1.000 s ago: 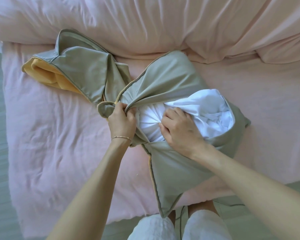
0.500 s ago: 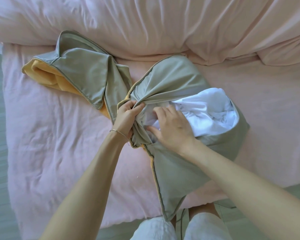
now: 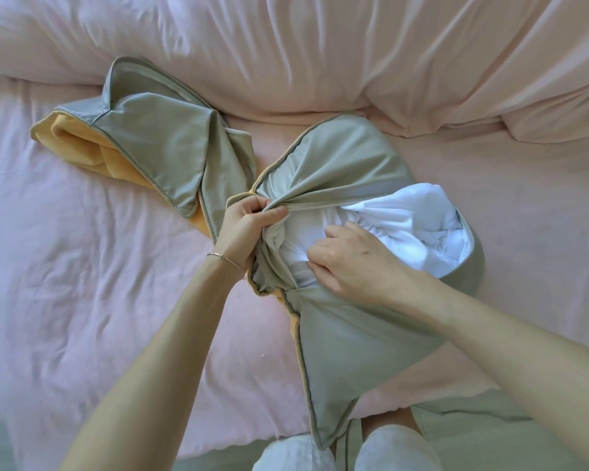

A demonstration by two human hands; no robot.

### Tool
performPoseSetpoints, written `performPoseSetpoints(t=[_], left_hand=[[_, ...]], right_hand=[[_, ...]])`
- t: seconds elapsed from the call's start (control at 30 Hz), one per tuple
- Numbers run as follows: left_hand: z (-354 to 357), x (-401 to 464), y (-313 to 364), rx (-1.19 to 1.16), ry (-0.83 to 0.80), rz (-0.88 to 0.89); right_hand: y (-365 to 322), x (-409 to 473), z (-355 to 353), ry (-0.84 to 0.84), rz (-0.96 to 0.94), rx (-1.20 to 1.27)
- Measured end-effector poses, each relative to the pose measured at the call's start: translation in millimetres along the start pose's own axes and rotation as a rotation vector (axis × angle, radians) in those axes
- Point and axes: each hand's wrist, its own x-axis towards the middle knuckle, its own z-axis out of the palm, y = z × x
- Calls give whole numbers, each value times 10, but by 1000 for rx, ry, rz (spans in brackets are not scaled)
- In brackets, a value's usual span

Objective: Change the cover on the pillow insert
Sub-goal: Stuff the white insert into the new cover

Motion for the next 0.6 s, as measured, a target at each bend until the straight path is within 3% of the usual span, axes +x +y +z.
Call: performPoseSetpoints(t=[0.2,0.47,0.6], left_hand=[[70,12,42,109,112,112],[-56,-34,-44,-233,14,-9],[-190,-55,-5,-194,77,42]], right_hand=[[49,-34,-84,-1,20,67],[-247,219,-47,37,241,229],[-366,446,86,-160,372,125]])
